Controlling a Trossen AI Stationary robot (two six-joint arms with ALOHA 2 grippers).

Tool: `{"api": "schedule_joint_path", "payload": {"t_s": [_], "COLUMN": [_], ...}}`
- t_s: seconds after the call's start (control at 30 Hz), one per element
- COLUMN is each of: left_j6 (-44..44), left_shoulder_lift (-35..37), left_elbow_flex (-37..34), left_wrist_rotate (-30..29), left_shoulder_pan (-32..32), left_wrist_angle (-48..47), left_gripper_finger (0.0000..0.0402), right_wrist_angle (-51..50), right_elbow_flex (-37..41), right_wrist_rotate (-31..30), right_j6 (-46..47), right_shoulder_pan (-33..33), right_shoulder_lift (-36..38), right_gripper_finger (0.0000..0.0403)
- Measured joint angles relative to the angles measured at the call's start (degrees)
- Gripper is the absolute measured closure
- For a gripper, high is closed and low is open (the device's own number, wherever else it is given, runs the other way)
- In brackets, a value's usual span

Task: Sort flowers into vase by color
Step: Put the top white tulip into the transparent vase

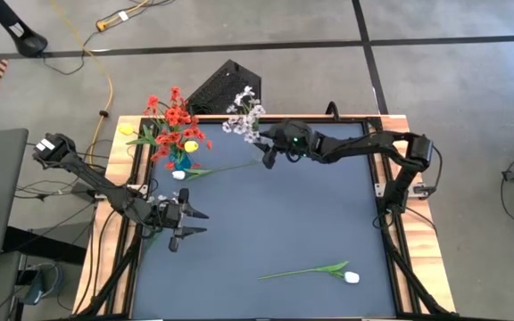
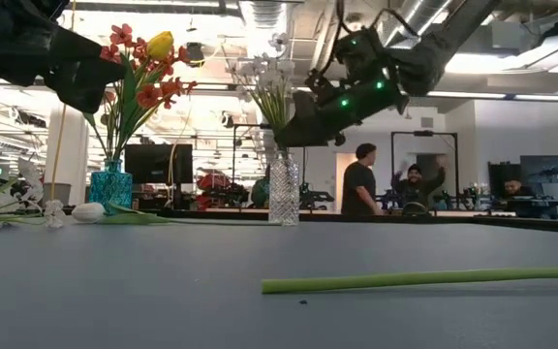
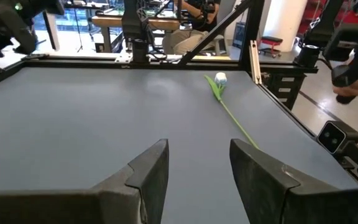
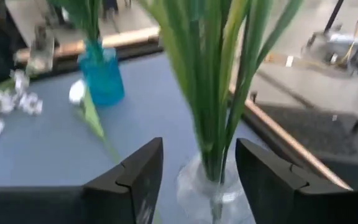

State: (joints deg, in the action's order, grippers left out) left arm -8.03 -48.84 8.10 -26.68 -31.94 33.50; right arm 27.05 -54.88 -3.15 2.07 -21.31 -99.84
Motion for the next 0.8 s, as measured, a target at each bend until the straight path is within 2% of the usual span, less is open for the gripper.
{"api": "schedule_joint_path", "payload": {"t_s": [0.17, 0.53, 0.7, 0.8], "left_j6": [0.02, -0.81, -1.87, -2.27], "left_shoulder_lift": [0.00, 0.00, 0.00, 0.00], "left_elbow_flex": [0.00, 0.02, 0.02, 0.02], "left_wrist_rotate": [-0.02, -0.02, -0.50, -0.59], "left_shoulder_pan": [0.00, 0.00, -0.01, 0.00], "left_wrist_angle": [-0.16, -0.94, -1.81, -2.75], "left_gripper_finger": [0.0242, 0.0242, 0.0242, 0.0242], "right_wrist_angle": [-12.14, -36.12, -43.15, -42.49], "right_elbow_flex": [-3.52, -7.42, -7.76, -7.76], "right_wrist_rotate": [0.07, 0.75, 5.53, 7.21], "right_j6": [-1.04, -1.05, -0.28, 0.79], "right_shoulder_pan": [0.73, 1.15, 4.03, 8.35], "right_shoulder_lift": [2.52, 9.25, 11.68, 10.59], "right_gripper_finger": [0.0157, 0.0157, 0.0157, 0.0157]}}
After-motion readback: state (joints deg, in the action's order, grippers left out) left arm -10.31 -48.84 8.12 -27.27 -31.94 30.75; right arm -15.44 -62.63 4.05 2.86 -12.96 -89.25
